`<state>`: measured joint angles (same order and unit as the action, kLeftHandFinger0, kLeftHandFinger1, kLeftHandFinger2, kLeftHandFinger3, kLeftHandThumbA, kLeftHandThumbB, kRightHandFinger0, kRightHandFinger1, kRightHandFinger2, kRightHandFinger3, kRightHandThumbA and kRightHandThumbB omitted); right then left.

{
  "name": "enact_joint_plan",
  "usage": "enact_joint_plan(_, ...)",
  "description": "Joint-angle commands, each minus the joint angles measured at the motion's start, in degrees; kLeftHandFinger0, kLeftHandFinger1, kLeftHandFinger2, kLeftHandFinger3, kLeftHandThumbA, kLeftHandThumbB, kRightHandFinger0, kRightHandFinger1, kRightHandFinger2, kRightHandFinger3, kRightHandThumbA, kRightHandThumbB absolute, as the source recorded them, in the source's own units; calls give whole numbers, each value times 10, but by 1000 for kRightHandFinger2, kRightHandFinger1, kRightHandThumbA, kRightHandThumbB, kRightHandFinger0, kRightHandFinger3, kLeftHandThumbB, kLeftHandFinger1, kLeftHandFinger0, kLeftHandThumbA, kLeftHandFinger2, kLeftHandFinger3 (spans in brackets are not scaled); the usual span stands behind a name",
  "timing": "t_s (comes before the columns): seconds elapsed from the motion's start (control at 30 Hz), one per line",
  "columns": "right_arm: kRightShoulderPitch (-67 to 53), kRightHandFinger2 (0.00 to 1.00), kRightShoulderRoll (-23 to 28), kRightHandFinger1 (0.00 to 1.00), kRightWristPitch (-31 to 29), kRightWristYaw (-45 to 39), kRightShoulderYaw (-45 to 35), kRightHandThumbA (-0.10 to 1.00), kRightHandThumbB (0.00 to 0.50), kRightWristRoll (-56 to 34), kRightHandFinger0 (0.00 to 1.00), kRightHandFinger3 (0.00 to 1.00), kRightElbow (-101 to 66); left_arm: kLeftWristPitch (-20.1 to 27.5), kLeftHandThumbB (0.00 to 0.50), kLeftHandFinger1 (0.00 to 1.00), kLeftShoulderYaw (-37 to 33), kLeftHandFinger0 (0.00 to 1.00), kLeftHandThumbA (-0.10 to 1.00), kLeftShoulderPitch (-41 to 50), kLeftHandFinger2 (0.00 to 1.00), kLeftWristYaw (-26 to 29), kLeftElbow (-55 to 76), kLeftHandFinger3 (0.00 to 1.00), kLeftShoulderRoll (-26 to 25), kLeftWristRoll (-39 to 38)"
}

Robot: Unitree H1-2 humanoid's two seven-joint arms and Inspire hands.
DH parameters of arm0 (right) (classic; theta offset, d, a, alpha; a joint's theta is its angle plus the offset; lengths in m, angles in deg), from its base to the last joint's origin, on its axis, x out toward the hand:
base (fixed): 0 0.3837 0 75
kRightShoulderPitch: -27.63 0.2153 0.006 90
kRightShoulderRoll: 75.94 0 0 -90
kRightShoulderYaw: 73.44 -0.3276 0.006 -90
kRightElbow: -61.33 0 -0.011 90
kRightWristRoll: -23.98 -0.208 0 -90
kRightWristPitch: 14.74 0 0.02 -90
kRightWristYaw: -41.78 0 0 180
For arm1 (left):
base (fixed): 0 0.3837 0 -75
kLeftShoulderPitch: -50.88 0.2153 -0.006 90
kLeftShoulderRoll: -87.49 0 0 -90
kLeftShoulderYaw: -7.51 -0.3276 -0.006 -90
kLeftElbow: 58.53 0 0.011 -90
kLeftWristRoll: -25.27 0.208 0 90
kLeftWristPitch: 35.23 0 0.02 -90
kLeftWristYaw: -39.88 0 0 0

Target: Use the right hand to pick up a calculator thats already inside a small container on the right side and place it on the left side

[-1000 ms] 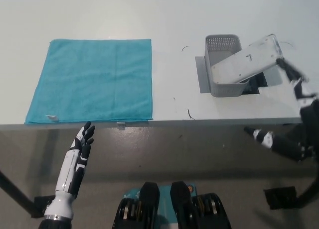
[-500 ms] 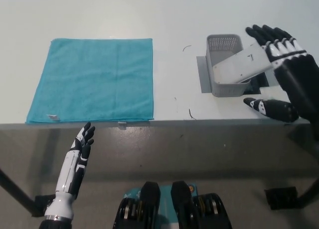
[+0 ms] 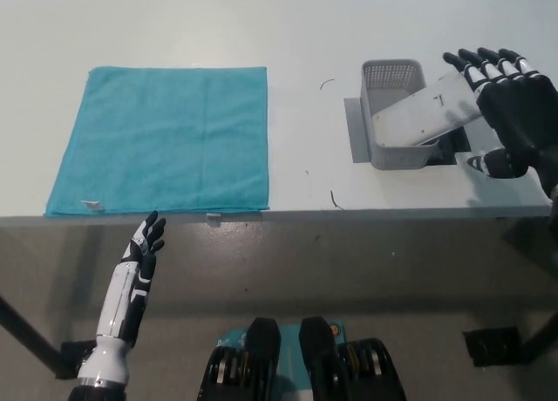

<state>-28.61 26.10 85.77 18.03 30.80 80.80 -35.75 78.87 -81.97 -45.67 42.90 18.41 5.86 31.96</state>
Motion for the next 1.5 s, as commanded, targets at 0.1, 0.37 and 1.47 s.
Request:
enact_joint_plan(0.1, 46, 1000, 20, 1000, 24, 0, 3, 1000, 398, 54, 1000, 1000, 47, 28, 0, 1000, 4, 1000, 1000, 2, 1000, -3, 18, 1000, 0, -24)
enact_joint_plan(0.37, 60, 1000, 10, 1000, 22, 10, 17, 1000, 395, 71, 1000, 1000, 77, 28, 0, 1000, -1, 1000, 1000, 10, 1000, -5, 24, 1000, -1, -25)
enact_joint_plan(1.47, 183, 1000, -39, 1000, 4, 46, 90, 1000, 438, 56, 1000, 1000, 298, 28, 0, 1000, 4, 1000, 1000, 20, 1000, 2, 16, 1000, 3, -27)
